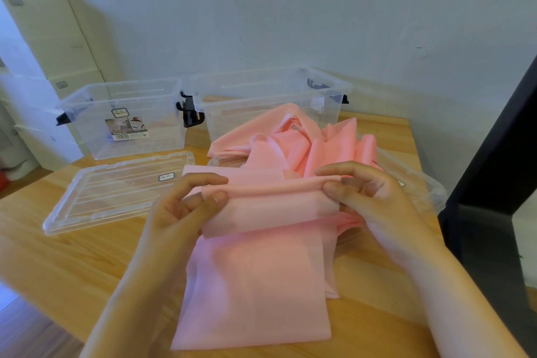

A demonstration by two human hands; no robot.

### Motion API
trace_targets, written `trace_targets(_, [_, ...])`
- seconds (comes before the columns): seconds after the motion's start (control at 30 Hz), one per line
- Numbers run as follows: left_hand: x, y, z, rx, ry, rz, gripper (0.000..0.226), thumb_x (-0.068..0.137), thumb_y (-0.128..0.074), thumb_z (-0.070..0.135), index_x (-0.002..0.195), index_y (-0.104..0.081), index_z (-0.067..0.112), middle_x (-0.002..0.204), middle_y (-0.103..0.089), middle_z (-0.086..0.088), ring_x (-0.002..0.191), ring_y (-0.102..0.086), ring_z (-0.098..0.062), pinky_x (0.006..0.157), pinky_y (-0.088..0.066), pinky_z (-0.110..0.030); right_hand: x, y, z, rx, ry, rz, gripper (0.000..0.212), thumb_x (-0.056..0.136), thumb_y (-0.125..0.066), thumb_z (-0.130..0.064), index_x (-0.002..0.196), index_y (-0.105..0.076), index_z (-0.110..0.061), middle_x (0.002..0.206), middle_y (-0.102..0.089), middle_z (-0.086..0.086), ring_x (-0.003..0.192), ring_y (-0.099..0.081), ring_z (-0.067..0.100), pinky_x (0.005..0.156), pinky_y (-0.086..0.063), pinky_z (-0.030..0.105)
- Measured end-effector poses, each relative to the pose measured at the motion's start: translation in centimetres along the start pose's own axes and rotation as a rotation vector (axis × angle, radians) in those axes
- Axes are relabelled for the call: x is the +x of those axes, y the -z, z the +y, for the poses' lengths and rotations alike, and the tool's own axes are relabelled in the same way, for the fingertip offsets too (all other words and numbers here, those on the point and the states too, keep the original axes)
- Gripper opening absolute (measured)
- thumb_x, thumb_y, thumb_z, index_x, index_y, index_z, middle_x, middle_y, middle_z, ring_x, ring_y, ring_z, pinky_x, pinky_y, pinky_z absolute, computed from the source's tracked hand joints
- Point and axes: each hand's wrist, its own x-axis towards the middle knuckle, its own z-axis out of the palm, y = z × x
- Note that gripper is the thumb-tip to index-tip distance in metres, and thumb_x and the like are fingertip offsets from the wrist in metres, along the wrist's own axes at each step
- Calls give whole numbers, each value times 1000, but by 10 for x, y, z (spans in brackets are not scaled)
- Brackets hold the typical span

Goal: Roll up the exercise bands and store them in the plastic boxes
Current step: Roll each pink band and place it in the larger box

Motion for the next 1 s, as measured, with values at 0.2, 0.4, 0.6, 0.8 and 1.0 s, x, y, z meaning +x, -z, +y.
trace_targets(0.2, [2, 7, -3, 47, -22, -34, 60, 47, -87, 58, 92, -74, 21, 79, -69, -4, 73, -62, -14, 64, -53, -22, -2, 2, 0, 49, -45, -28, 19, 72, -66, -12, 90, -72, -15, 74, -68, -1, 71, -63, 6, 62, -50, 14])
trace_targets(0.4, [1, 1, -4, 89, -22, 18, 15, 67, -75, 27, 80, -72, 21, 68, -68, -3, 63, -59, -11, 58, -48, -18, -1, -1, -1, 45, -27, 2, 13, 75, -67, -3, 88, -68, -6, 64, -65, -2, 64, -61, 6, 60, -49, 13])
trace_targets(0.6, [3, -1, -5, 167, -63, 44, 19, 71, -70, 12, 90, -71, 15, 79, -73, 4, 73, -65, -3, 64, -50, -12, 0, -1, 2, -11, -35, 21, 22, 79, -65, 7, 97, -70, -4, 82, -71, 3, 75, -65, 5, 65, -50, 12])
trace_targets(0.8, [2, 2, -5, 131, -26, -13, 16, 73, -79, 22, 87, -72, 25, 72, -67, -5, 65, -57, -17, 58, -45, -25, 0, -1, 1, -36, 18, 33, 14, 83, -63, -1, 89, -71, -11, 67, -66, 1, 65, -60, 6, 60, -47, 13])
trace_targets(1.0, [2, 4, -7, 45, 14, -30, 15, 76, -72, 21, 90, -72, 22, 80, -66, -5, 73, -54, -20, 66, -40, -35, 0, 0, 0, 22, 26, 25, 22, 78, -65, 5, 84, -74, -14, 69, -65, 4, 68, -60, 9, 62, -50, 15])
